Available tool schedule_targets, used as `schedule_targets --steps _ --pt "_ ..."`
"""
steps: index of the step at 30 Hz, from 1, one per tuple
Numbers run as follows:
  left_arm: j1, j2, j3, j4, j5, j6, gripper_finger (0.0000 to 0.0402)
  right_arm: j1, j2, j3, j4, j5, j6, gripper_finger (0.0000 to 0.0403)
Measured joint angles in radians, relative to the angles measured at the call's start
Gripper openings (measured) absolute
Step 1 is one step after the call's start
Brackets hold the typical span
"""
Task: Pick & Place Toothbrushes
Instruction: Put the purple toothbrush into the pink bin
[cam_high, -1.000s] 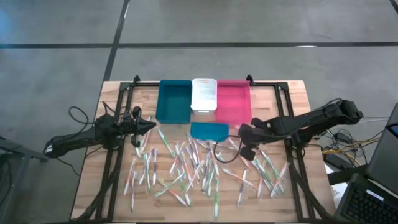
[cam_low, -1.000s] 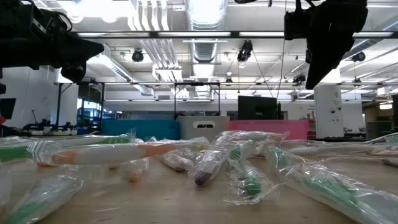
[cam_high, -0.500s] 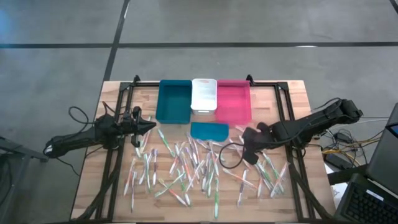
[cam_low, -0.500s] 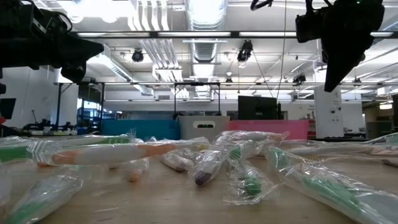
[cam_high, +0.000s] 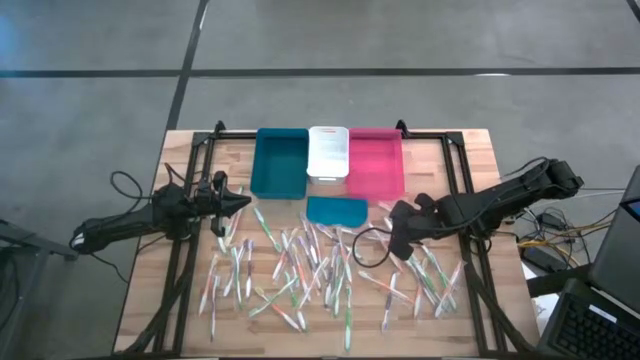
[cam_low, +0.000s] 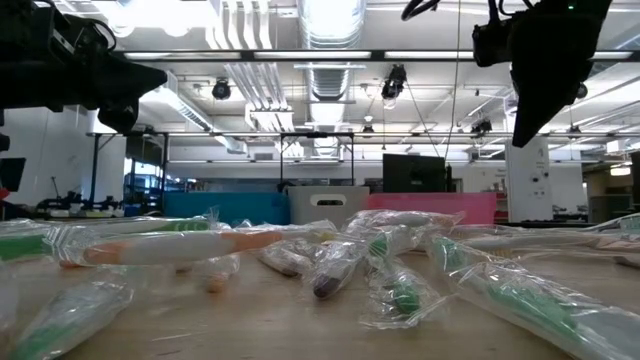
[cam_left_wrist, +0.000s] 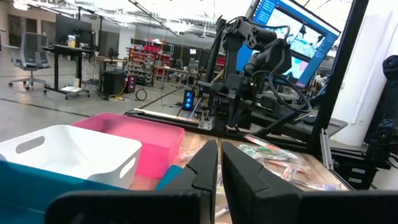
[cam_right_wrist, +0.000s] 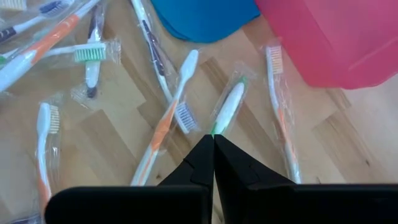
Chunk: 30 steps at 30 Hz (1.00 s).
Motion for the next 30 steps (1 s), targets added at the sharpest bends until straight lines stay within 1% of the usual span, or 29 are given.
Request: schedule_targets --steps 6,9,13,19,23,30 --pt "0.0 0.0 0.0 0.0 0.0 0.0 0.0026 -0.009 0.0 -0.005 0.0 0.007 0.018 0.001" --pt "0.0 0.0 0.0 0.0 0.0 0.0 0.0026 -0.012 0.0 -0.02 0.0 -0.005 0.054 0.002" --pt "0.0 0.0 0.0 0.0 0.0 0.0 0.0026 -0.017 0.0 -0.053 0.0 -0.01 0.094 0.0051" --pt "0.0 0.0 0.0 0.0 0.0 0.0 0.0026 -0.027 0.0 -0.089 -0.001 -0.006 0.093 0.0107" --pt "0.0 0.0 0.0 0.0 0.0 0.0 0.0026 -0.071 0.001 -0.111 -0.011 -0.003 0.038 0.0138" --pt "0.0 0.0 0.0 0.0 0.0 0.0 0.0026 -0.174 0.001 -0.135 -0.011 -0.005 -0.128 0.018"
